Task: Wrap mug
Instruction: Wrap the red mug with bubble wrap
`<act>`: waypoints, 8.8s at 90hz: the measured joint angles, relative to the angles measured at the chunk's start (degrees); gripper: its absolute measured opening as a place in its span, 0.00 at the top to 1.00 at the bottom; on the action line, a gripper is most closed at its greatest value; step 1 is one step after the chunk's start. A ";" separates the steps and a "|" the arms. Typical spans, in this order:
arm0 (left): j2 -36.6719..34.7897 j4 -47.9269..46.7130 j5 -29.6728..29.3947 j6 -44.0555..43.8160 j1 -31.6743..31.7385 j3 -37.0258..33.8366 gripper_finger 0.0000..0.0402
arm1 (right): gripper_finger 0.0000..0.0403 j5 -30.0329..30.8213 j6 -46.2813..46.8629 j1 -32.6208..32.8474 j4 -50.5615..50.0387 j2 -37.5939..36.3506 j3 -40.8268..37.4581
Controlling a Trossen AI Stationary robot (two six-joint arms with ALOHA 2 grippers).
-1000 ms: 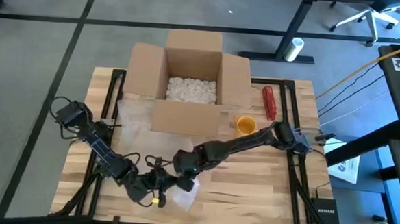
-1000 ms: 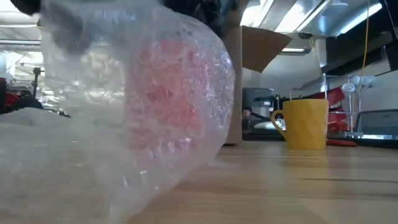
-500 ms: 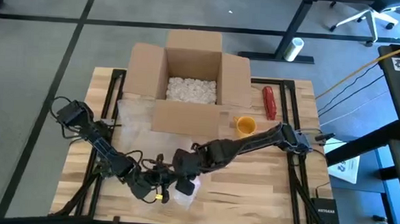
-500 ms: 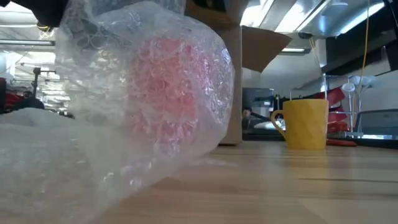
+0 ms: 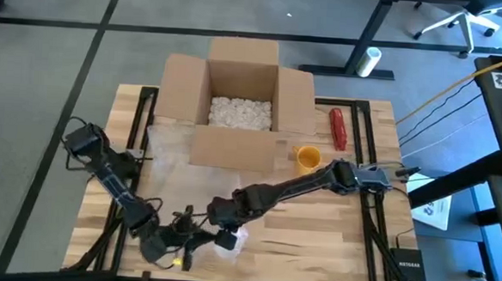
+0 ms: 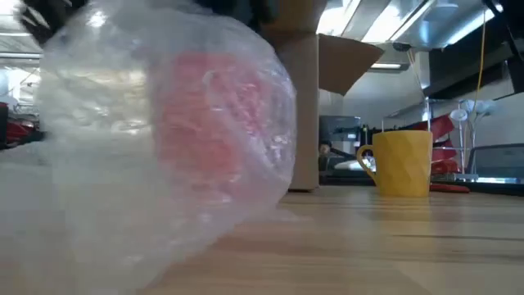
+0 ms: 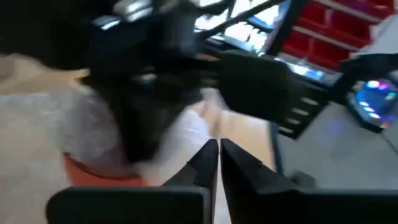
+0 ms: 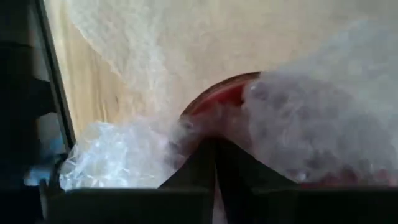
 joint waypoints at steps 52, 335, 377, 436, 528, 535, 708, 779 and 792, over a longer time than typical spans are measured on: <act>6.84 -1.15 -0.44 -12.78 0.19 0.04 1.00 | 1.00 3.26 1.60 -1.05 -1.50 2.34 2.14; 4.14 -31.45 -14.27 -36.05 -11.61 0.04 1.00 | 1.00 10.92 1.31 3.87 -26.62 -3.25 9.94; 4.13 -31.54 -16.19 -37.85 -14.86 0.04 1.00 | 1.00 29.11 24.38 24.76 -33.36 -3.41 0.23; 4.11 -32.89 -18.39 -42.05 -15.74 0.02 1.00 | 1.00 56.04 64.82 41.62 19.41 -24.81 -62.16; -46.88 -45.06 -4.11 -18.62 -18.37 -27.91 1.00 | 1.00 32.28 13.41 16.63 80.16 -36.85 -86.91; -48.38 -44.65 -1.11 -14.85 -15.43 -28.37 1.00 | 1.00 31.97 13.66 16.63 81.41 -36.85 -86.91; -47.34 -54.53 30.63 -12.88 20.08 -28.37 0.97 | 1.00 32.24 10.08 16.61 82.60 -36.81 -86.08; -38.14 0.24 36.01 10.86 26.82 -28.37 1.00 | 1.00 35.42 1.81 11.03 89.93 -36.94 -85.97; -31.27 6.56 40.61 10.90 27.82 -25.84 1.00 | 1.00 35.64 -0.16 6.95 89.95 -38.81 -85.97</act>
